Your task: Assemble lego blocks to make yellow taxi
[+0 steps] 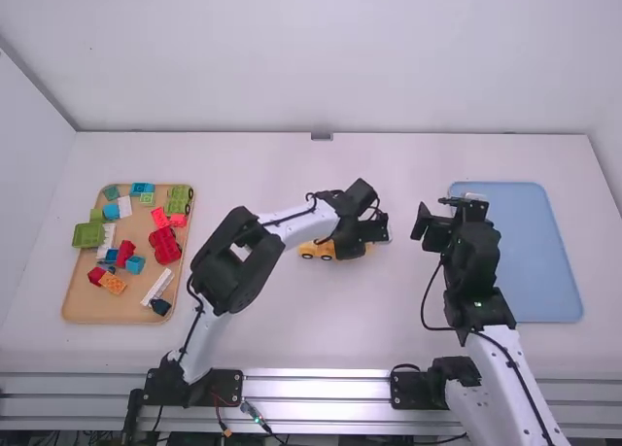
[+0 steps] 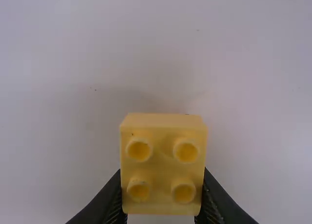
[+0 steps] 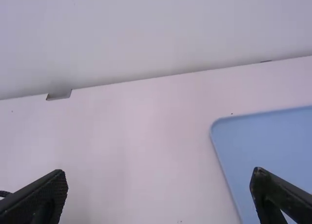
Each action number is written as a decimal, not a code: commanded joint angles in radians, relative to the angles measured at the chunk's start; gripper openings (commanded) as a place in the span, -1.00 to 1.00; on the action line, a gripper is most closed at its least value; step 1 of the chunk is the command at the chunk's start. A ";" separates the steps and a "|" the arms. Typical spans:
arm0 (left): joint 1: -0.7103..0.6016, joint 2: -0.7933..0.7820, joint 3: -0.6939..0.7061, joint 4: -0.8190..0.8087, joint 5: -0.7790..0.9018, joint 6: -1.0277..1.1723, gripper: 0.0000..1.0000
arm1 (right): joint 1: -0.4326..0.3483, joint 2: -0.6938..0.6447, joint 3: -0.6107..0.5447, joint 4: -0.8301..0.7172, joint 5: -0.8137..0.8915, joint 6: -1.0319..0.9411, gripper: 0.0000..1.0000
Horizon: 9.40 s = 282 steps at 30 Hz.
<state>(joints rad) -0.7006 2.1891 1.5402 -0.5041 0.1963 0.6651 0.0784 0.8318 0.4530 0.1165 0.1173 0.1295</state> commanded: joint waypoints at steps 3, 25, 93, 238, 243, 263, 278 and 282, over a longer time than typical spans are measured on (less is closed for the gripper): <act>0.003 0.020 0.015 -0.003 -0.004 0.011 -0.56 | 0.001 -0.007 -0.008 -0.005 0.003 0.005 0.97; 0.066 -0.137 0.025 -0.021 0.060 0.086 0.98 | 0.000 -0.007 -0.008 -0.012 0.003 -0.025 0.98; 0.756 -0.610 -0.738 0.829 0.399 -0.504 0.98 | 0.318 1.061 0.645 -0.645 -0.275 -1.302 0.97; 0.751 -0.595 -0.744 0.657 1.011 0.199 0.99 | -0.039 1.139 1.184 -1.295 -1.044 -1.786 0.97; 0.697 -0.523 -0.744 0.660 1.059 0.280 0.99 | -0.073 1.139 1.183 -1.363 -1.031 -1.761 0.97; 0.465 -0.293 -0.711 0.745 0.830 0.379 0.99 | -0.047 1.140 0.765 -0.819 -1.043 -1.626 0.98; 0.466 -0.209 -0.645 0.748 0.834 0.378 0.99 | -0.072 1.141 0.522 -0.452 -1.038 -1.576 0.86; 0.465 -0.209 -0.645 0.748 0.834 0.371 0.99 | -0.071 1.143 0.450 -0.319 -1.056 -1.524 0.78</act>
<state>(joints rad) -0.2340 1.9690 0.8856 0.2470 1.0157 1.0332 0.0040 1.9949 0.9390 -0.2302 -0.9070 -1.4342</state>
